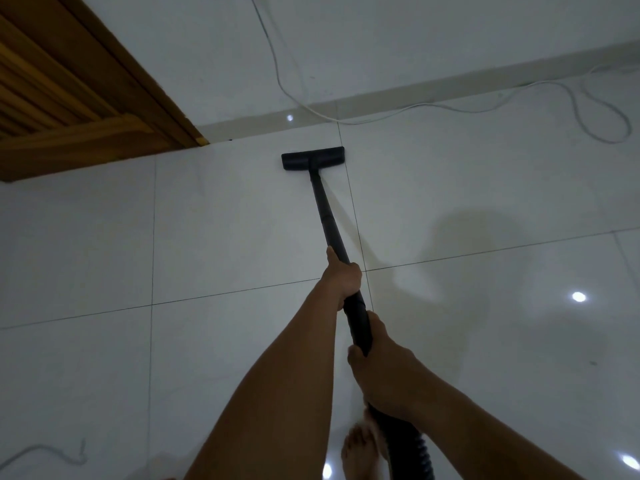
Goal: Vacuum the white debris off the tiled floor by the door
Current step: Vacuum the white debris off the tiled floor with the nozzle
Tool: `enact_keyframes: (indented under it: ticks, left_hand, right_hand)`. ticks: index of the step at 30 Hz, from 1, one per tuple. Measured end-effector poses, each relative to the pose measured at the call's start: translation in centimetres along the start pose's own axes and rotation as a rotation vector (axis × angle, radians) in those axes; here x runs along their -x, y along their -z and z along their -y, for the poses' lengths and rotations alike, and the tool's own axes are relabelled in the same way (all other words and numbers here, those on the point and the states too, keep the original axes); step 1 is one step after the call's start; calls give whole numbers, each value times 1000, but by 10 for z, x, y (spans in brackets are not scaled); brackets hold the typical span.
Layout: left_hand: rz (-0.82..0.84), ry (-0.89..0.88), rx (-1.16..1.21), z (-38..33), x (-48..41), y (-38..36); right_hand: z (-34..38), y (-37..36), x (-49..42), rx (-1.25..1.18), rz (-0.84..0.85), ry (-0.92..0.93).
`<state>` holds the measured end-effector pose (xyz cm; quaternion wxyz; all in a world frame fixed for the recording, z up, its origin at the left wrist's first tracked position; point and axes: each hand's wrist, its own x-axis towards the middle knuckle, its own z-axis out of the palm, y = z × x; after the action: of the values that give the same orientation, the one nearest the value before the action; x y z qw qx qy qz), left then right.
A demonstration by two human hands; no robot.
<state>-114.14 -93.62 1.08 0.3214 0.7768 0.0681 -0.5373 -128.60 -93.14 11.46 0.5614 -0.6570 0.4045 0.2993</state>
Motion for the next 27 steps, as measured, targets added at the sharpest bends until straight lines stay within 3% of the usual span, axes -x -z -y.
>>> enact_keyframes:
  ticks: [13,27]
  left_hand:
    - [-27,15,-45,-31,-18,14]
    - [115,108,-205,-23,86,-10]
  right_hand:
    - [32,20,-16,-93,29,-45]
    - [34,17,99,-145,-30,-119]
